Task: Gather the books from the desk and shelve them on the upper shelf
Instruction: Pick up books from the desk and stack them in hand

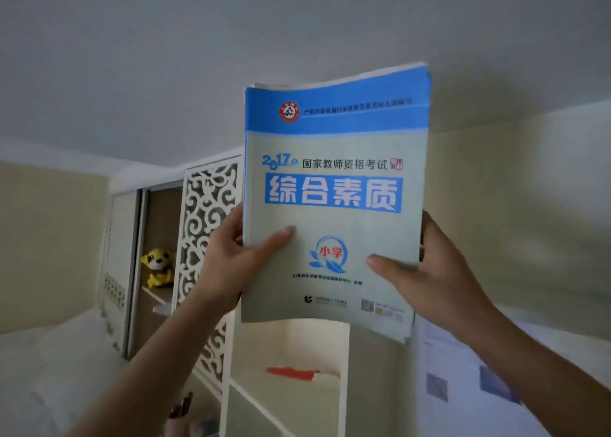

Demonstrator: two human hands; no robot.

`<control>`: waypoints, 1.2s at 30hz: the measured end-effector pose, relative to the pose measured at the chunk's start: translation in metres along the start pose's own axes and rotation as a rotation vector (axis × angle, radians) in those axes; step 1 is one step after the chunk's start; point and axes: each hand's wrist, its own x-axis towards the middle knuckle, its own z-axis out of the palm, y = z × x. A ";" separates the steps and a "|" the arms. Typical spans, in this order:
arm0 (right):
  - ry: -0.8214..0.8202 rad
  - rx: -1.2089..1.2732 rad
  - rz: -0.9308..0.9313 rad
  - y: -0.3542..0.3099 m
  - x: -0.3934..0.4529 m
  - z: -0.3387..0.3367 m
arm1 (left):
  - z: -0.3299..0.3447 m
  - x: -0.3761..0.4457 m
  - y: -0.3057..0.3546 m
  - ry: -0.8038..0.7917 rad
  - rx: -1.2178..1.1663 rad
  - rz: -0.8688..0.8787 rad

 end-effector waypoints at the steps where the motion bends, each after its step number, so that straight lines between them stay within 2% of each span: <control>1: -0.025 -0.020 -0.001 0.005 0.027 0.003 | 0.001 0.022 -0.004 0.004 -0.013 0.006; 4: -0.044 -0.062 0.011 0.032 0.092 0.017 | 0.002 0.078 -0.029 0.001 -0.003 0.016; 9: -0.103 -0.060 0.011 0.097 0.154 0.055 | -0.010 0.138 -0.090 0.017 0.075 0.045; 13: -0.199 -0.019 0.086 0.126 0.172 0.083 | -0.026 0.165 -0.135 0.011 0.081 -0.017; 21: -0.300 -0.018 0.314 0.159 0.224 0.136 | -0.044 0.211 -0.186 0.125 0.089 -0.158; 29: -0.318 0.069 0.384 0.214 0.277 0.219 | -0.080 0.257 -0.232 0.196 0.245 -0.109; 32: -0.373 0.051 0.375 0.227 0.297 0.234 | -0.087 0.273 -0.250 0.256 0.367 -0.095; 36: -0.376 0.038 0.397 0.241 0.307 0.244 | -0.084 0.282 -0.262 0.275 0.384 -0.068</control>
